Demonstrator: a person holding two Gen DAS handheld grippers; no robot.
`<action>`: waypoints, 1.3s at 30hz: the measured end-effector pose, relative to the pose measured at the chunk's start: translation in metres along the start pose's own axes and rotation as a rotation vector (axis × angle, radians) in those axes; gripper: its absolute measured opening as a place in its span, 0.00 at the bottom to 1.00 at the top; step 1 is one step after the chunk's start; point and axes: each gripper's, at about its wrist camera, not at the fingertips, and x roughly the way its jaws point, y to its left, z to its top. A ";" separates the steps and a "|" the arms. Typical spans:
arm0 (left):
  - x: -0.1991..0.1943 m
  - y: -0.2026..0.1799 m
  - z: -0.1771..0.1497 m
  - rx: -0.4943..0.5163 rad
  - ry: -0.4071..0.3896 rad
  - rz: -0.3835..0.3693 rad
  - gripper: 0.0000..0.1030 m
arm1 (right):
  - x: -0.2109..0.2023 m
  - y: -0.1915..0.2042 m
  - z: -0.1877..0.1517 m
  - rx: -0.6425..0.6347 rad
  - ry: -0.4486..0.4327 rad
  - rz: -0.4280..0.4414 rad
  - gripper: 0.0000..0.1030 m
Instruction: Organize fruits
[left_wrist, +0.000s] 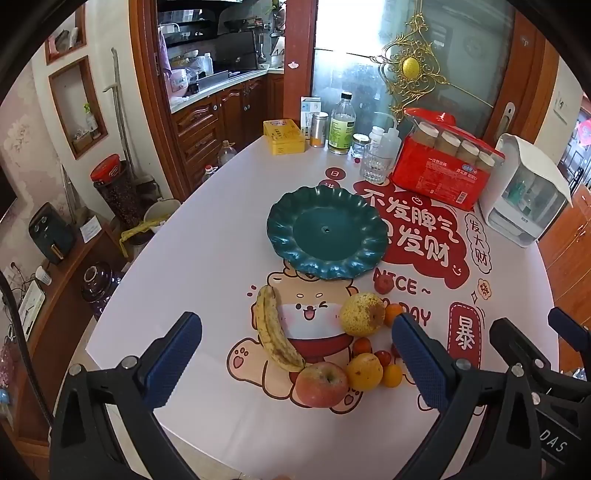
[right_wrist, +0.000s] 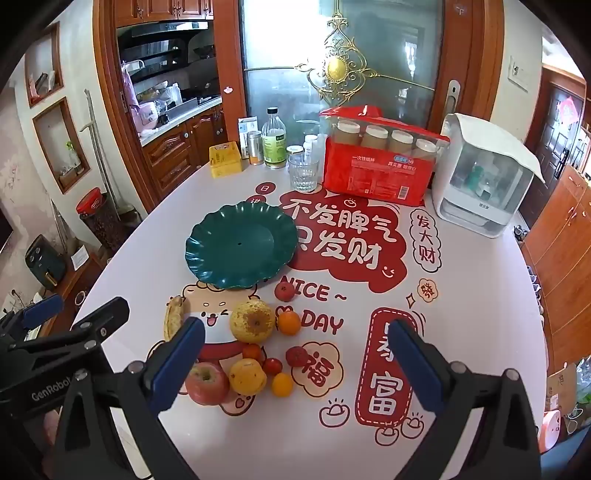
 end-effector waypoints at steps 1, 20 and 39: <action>0.000 0.000 0.000 0.000 -0.005 -0.001 0.99 | -0.001 0.000 0.000 0.002 -0.004 0.001 0.97; 0.000 -0.001 -0.002 -0.005 0.012 -0.007 0.98 | -0.007 0.001 -0.004 -0.002 -0.012 0.001 0.97; -0.010 -0.001 -0.009 -0.008 0.008 -0.011 0.97 | -0.013 0.001 -0.007 -0.001 -0.014 0.003 0.97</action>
